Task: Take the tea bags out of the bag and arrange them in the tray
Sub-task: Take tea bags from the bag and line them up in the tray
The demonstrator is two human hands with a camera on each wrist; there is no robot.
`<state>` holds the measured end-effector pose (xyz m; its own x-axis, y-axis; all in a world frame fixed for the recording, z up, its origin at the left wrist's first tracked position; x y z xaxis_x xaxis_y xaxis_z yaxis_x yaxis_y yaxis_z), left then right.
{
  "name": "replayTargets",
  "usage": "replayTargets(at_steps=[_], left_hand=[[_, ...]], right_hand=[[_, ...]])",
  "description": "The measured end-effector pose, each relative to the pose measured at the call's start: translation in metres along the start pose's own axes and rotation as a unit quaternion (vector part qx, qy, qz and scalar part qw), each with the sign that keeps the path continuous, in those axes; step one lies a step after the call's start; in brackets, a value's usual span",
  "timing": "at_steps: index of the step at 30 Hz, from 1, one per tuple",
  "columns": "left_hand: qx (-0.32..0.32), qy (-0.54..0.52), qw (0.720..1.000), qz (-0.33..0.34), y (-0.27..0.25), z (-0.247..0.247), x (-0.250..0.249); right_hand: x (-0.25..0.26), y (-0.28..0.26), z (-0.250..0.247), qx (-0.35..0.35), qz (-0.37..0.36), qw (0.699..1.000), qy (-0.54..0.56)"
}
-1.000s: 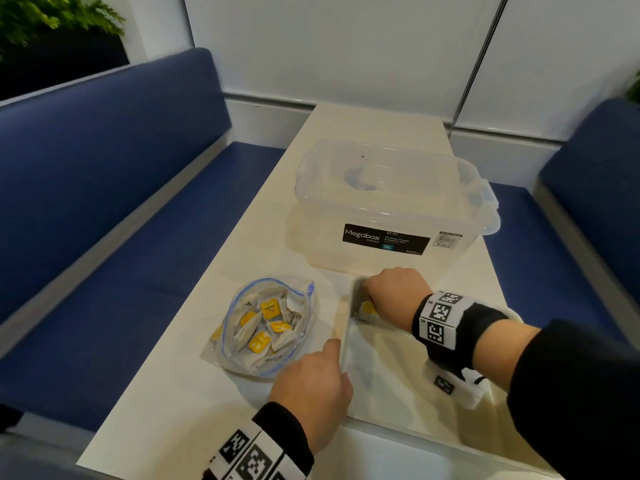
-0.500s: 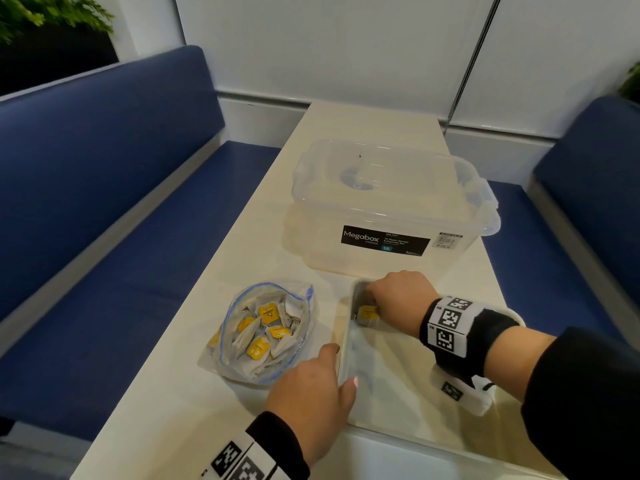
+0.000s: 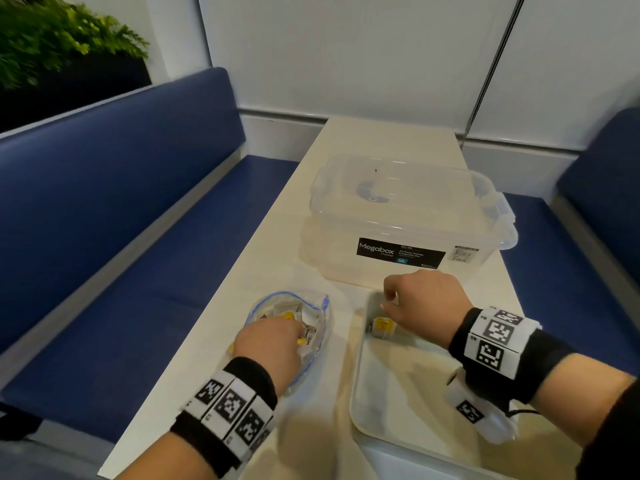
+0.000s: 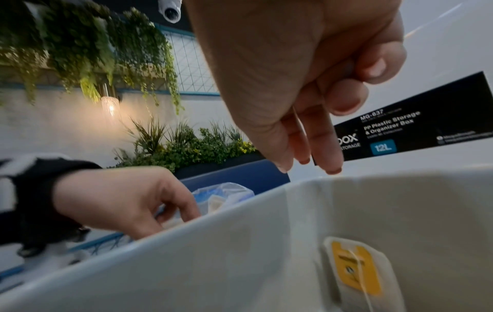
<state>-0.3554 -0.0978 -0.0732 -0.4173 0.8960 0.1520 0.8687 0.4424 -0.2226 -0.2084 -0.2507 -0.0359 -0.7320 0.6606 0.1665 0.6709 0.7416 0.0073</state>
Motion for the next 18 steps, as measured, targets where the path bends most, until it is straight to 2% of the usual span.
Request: replayTargets(at_steps=[4, 8, 14, 18], left_hand=[[0.027, 0.047, 0.999, 0.004, 0.007, 0.004, -0.006], [0.010, 0.043, 0.999, -0.012, 0.007, 0.005, -0.004], [-0.096, -0.113, 0.986, -0.078, -0.002, -0.008, 0.024], [-0.093, -0.219, 0.965, -0.112, -0.001, -0.006, 0.038]], right_hand=[[0.003, -0.006, -0.005, -0.011, -0.002, 1.000, 0.017], [0.004, -0.013, -0.010, -0.024, -0.006, 0.999, 0.034], [0.018, -0.019, -0.017, -0.028, -0.042, 0.996, 0.074], [0.037, -0.019, -0.019, -0.026, -0.092, 0.990, 0.105]])
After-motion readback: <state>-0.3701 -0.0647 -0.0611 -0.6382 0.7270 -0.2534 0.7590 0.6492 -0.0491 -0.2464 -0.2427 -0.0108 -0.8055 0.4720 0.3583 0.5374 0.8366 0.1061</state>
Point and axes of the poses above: each hand's wrist, its own y-axis towards the middle knuckle, its own z-axis out of the palm, x = y × z, the point moved 2 cm from there along y, towards the middle knuckle, and after that the axes turned 14 degrees about y, right-handed, at the moved point
